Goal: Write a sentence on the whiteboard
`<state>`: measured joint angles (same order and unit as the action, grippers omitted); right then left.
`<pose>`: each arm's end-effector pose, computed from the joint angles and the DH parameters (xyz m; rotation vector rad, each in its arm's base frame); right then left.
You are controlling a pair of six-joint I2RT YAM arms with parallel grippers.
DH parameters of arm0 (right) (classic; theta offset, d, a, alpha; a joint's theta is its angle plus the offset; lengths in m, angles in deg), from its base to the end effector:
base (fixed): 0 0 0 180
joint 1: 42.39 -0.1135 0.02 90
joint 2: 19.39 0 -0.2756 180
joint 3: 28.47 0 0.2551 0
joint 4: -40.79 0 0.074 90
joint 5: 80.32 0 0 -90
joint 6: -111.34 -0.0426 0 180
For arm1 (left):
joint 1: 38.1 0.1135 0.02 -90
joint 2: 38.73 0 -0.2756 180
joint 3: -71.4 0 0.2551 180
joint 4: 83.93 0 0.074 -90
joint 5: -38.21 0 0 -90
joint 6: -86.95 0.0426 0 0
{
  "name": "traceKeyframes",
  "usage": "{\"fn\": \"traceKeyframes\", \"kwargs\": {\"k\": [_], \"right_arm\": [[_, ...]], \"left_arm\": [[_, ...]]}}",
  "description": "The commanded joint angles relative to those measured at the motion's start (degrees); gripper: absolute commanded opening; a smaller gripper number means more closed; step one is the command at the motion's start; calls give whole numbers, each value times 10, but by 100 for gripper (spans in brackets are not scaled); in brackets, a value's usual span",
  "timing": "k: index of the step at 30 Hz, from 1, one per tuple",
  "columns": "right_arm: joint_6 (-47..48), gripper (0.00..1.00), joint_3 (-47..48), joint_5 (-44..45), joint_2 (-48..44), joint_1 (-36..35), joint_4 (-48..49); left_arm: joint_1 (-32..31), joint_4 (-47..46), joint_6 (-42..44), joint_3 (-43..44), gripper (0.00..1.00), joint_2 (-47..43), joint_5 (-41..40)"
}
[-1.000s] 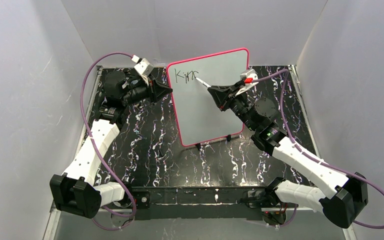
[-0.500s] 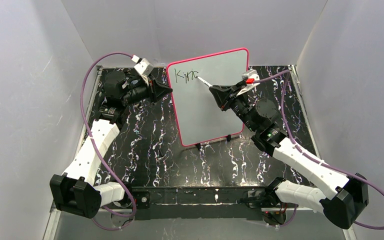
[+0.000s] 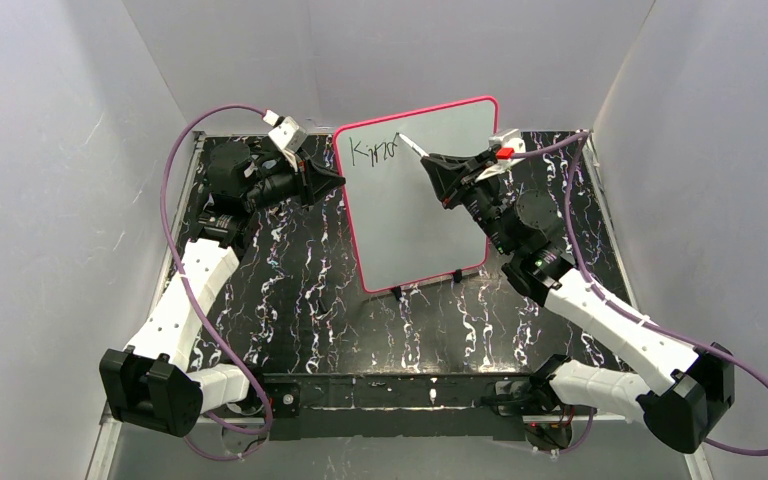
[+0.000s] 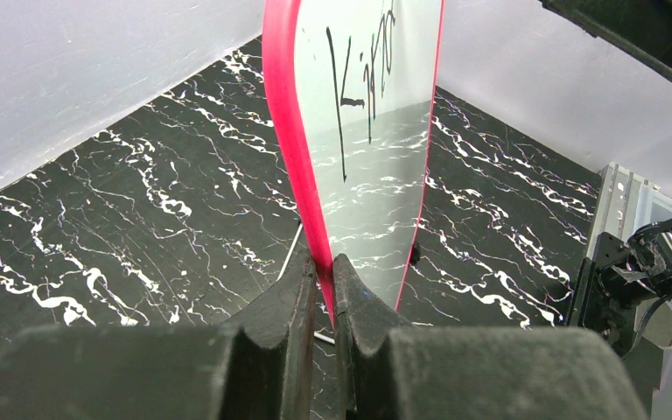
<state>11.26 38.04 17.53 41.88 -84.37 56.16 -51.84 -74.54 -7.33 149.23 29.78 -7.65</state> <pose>0.1900 0.1631 0.4194 -0.2224 1.2251 0.7090 0.2604 -0.0942 0.4111 0.7372 1.4610 -0.8447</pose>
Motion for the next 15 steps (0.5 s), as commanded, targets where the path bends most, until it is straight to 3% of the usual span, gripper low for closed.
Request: {"fn": "traceKeyframes", "kwargs": {"k": [1,15], "right_arm": [[17,1,30,17,2,4,32],[-21,1,-30,10,-18,4,-9]], "left_arm": [[-7,17,9,-7,0,-7,20],[-6,16,9,-7,0,-9,20]]}}
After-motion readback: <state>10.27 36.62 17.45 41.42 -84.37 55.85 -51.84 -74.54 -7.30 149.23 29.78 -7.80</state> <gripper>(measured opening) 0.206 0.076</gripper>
